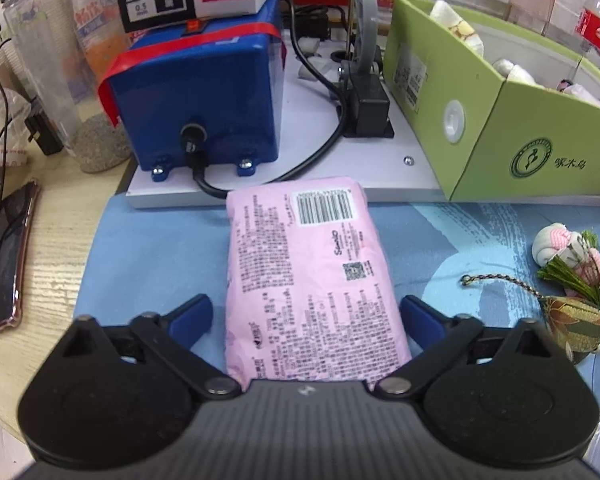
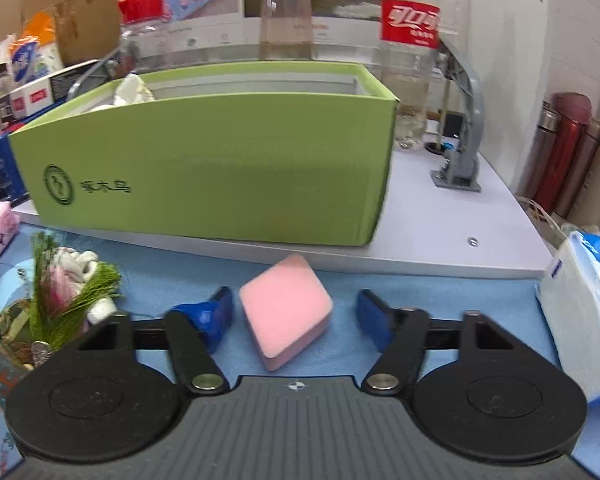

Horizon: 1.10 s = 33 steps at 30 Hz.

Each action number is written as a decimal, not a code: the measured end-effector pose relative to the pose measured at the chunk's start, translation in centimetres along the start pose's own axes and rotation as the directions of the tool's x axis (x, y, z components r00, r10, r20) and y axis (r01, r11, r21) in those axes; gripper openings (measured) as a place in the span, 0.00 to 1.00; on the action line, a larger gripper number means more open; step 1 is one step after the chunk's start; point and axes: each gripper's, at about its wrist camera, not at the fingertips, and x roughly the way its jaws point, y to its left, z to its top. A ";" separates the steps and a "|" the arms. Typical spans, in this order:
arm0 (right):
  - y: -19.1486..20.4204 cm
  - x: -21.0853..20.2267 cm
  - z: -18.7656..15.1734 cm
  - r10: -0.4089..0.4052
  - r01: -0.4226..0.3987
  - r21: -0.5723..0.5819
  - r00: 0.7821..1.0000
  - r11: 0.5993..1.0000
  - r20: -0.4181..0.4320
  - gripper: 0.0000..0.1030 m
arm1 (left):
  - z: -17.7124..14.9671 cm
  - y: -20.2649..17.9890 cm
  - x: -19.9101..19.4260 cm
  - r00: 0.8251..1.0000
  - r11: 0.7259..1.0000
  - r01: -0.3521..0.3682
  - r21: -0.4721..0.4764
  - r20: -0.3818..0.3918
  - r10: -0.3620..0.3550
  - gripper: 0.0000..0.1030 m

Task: Organize soft objects
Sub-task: 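Grasp the pink wrapped pack with the left tool while the right tool grasps the pink sponge, then carry both items over the lime-green box and open both tools to drop them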

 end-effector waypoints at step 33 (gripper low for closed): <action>0.2 5.0 15.8 0.078 -0.078 -0.015 0.995 0.997 0.065 0.30 | 16.2 -14.0 -1.7 0.970 0.976 0.128 0.177 0.182 -0.161 0.99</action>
